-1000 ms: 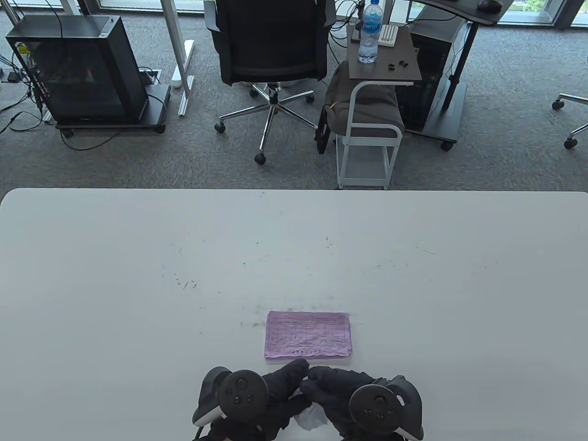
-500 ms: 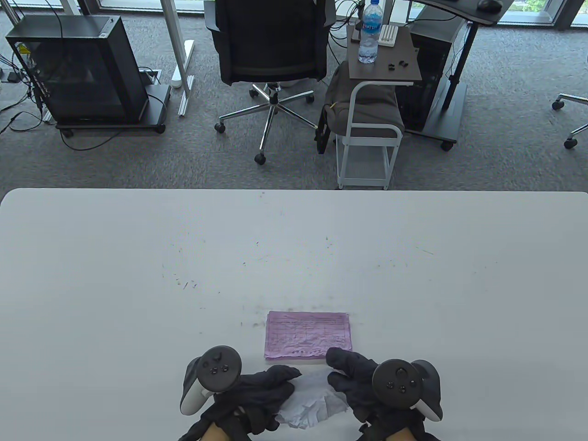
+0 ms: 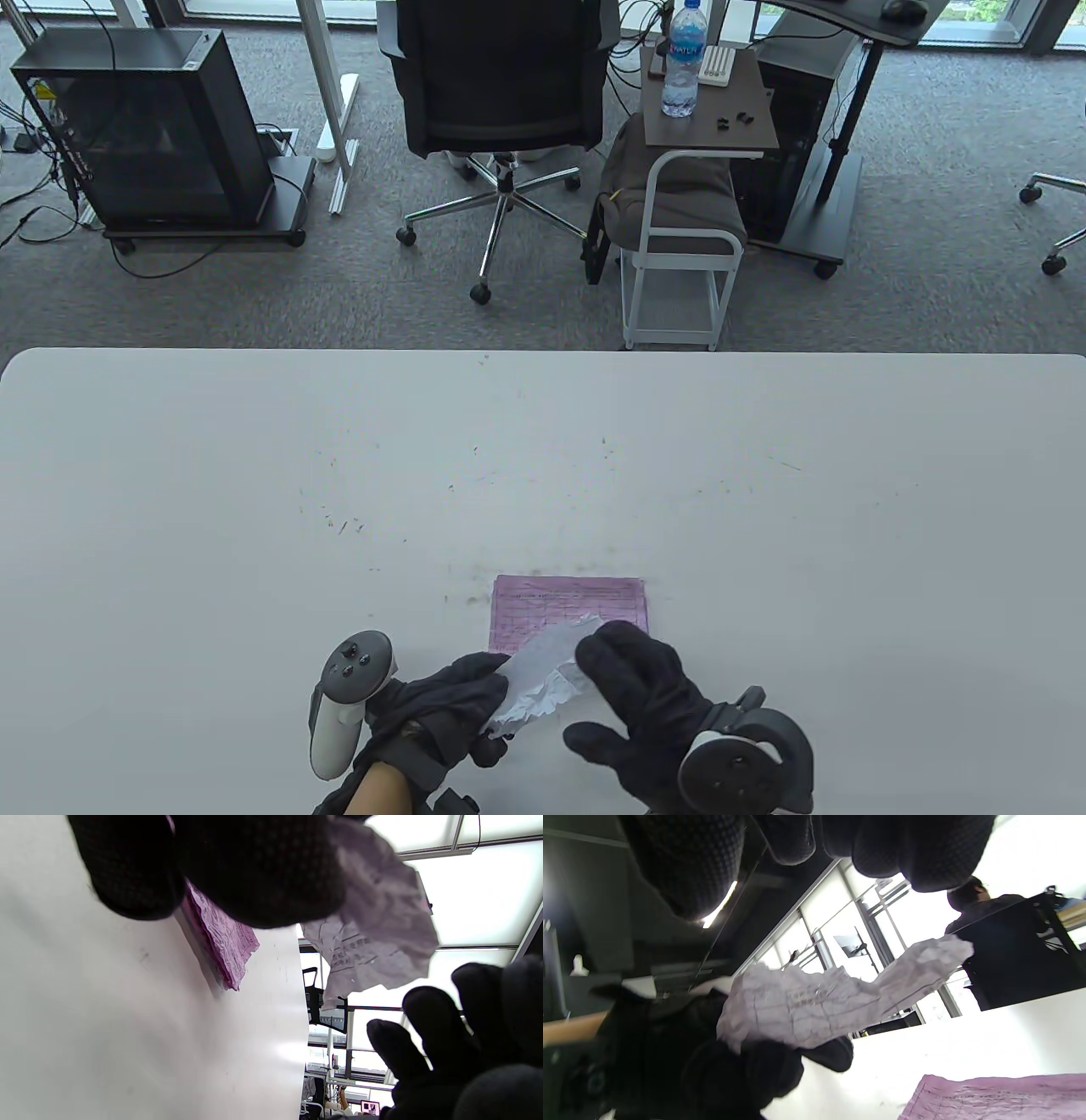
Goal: Flatten crumpled invoices and stack
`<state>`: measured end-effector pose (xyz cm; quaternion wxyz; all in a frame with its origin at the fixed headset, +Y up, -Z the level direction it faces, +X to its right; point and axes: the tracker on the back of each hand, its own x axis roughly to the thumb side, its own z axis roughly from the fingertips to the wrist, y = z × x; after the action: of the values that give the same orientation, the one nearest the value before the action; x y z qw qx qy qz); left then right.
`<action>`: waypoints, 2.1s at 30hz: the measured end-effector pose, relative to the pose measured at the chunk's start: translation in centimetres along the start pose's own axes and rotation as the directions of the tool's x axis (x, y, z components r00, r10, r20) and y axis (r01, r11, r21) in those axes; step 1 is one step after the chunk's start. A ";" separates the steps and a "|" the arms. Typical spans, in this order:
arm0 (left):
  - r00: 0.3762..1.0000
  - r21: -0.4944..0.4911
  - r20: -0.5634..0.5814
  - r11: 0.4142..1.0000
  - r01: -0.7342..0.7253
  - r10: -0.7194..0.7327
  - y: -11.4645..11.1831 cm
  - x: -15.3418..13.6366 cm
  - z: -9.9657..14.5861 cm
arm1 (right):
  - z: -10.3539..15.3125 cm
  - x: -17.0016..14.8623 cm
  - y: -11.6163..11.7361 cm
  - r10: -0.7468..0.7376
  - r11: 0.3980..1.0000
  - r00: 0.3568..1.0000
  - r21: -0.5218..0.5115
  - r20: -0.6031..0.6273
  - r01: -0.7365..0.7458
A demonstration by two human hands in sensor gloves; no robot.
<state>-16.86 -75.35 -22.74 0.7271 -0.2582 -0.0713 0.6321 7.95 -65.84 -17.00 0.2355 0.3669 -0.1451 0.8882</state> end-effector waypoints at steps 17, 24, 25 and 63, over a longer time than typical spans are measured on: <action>0.995 -0.164 0.005 0.982 0.095 -0.096 -1.6 0.3 -0.7 | -0.9 0.6 2.8 0.050 0.995 0.999 0.086 0.019 -0.052; 0.981 -0.146 -0.015 0.971 0.187 -0.191 -1.1 0.1 -0.8 | -0.3 -2.3 2.5 -0.150 0.985 0.977 0.059 -0.151 0.161; 0.979 -0.140 -0.009 0.970 0.201 -0.204 -1.1 0.2 -0.8 | -0.2 -2.6 2.4 -0.166 0.983 0.970 0.048 -0.175 0.177; 0.843 0.299 0.282 0.877 0.376 -0.458 0.2 3.6 1.5 | 0.9 -7.5 3.6 -0.496 0.811 0.751 0.078 -0.436 0.580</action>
<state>-17.03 -71.46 -22.32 0.8487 -0.0352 -0.1779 0.4967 11.24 -71.65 -22.10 0.4667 0.2285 0.1118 0.8470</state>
